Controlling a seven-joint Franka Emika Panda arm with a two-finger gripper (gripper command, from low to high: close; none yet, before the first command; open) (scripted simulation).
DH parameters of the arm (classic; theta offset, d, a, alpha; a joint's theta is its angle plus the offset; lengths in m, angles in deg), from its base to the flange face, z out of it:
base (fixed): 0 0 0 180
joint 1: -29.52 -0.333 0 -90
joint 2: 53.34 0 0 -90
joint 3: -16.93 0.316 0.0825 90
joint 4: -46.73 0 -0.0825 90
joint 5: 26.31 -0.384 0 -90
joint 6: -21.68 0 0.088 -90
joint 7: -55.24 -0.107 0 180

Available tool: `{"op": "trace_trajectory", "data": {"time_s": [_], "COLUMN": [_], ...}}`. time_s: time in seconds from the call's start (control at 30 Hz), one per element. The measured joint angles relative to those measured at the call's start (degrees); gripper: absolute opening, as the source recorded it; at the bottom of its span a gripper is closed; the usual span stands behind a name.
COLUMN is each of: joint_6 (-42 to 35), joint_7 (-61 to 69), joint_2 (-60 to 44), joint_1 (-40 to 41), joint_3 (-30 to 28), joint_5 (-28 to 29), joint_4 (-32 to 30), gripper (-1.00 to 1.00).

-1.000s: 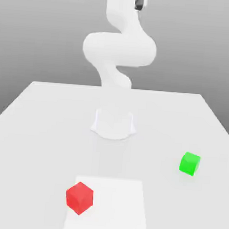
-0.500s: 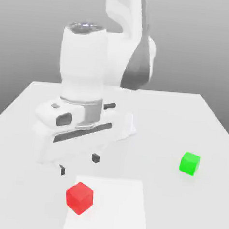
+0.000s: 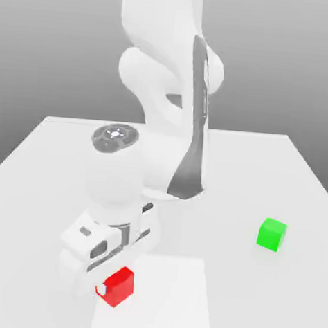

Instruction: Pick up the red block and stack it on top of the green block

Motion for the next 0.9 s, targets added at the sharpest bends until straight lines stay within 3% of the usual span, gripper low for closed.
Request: {"op": "trace_trajectory", "data": {"time_s": [0.17,0.47,0.73,0.9], "joint_6": [-7.6,-11.11,-13.09,-6.59], "joint_7": [-5.18,-20.29,-33.28,-37.8], "joint_2": [9.56,20.33,28.6,22.65], "joint_1": [-2.12,-22.32,-35.47,-35.68], "joint_3": [-2.41,8.15,22.08,25.07], "joint_5": [6.24,5.09,2.02,5.28], "joint_4": [-1.72,-8.45,-14.81,-15.42], "gripper": [-1.0,-1.0,-1.0,-1.0]}}
